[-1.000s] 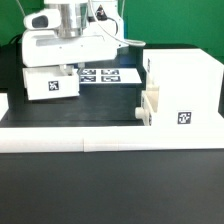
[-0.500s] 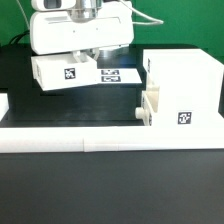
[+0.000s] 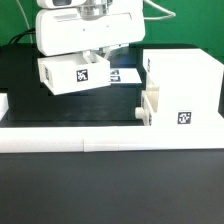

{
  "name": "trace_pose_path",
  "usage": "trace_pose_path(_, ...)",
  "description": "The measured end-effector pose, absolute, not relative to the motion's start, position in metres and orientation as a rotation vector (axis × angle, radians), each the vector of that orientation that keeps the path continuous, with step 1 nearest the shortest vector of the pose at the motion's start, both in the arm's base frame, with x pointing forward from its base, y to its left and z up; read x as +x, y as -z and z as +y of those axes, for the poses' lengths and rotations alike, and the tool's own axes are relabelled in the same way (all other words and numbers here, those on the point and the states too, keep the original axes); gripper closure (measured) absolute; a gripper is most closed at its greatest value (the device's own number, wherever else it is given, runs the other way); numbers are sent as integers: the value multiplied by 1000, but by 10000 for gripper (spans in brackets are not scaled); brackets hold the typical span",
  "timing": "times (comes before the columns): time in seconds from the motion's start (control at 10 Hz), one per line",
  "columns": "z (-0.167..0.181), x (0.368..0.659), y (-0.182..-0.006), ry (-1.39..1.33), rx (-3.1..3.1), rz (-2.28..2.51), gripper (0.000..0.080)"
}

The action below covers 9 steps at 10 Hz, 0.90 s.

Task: Assemble drawer

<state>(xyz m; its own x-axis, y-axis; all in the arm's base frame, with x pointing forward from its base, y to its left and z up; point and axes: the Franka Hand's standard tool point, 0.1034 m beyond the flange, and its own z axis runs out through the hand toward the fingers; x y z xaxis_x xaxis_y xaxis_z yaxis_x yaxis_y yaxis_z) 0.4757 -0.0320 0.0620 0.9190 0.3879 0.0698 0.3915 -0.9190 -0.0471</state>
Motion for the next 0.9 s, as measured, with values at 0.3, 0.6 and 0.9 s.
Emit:
trace_pose_path(0.3,-33,475,-61,93,-2964,-866,757)
trace_pose_path(0.6,-30,487,-63,89,-2882,-1127,757)
trace_pose_path(0.9,-28,511,-67,58,-2691,-1552,757)
